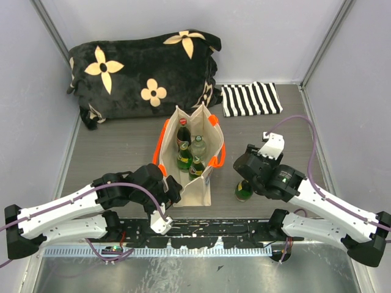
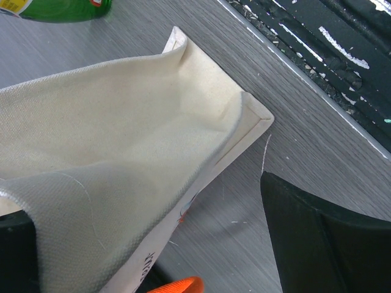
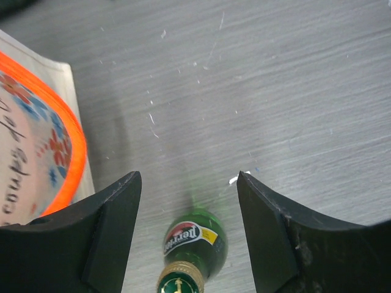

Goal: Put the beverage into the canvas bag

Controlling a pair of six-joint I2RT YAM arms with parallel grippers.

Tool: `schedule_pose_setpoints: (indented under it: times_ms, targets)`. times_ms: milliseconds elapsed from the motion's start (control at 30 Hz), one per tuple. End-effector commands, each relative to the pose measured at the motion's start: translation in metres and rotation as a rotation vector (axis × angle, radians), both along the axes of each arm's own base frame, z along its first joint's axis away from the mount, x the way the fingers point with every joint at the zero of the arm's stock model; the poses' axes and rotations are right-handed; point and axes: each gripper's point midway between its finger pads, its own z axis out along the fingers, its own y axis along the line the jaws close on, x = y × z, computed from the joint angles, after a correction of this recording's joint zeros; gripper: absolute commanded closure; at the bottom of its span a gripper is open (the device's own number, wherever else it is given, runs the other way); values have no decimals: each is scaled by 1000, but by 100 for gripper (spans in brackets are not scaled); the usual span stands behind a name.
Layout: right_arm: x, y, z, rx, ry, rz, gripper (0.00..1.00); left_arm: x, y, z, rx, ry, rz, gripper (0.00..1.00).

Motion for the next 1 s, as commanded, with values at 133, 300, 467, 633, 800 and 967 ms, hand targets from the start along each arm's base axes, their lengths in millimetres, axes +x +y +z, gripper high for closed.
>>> schedule_pose_setpoints:
  times_ms: [133, 300, 467, 633, 800, 967]
  targets:
    - [3, 2, -21, 51, -34, -22, 30, -6, 11, -17, 71, 44, 9, 1]
    - [8, 9, -21, 47, -58, 0, 30, -5, 11, -18, 82, 47, 14, 1]
    - [5, 17, -21, 46, -55, 31, 30, -5, 12, -20, 92, 50, 18, 1]
    - [-3, 17, -30, 42, -17, 36, 31, -5, 12, -21, 95, 51, 21, 1]
    - [-8, 16, -40, 38, 14, 34, 32, -5, 13, -23, 99, 53, 22, 1]
    - [-9, 16, -51, 32, 19, 31, 33, -4, 13, -23, 101, 50, 26, 1]
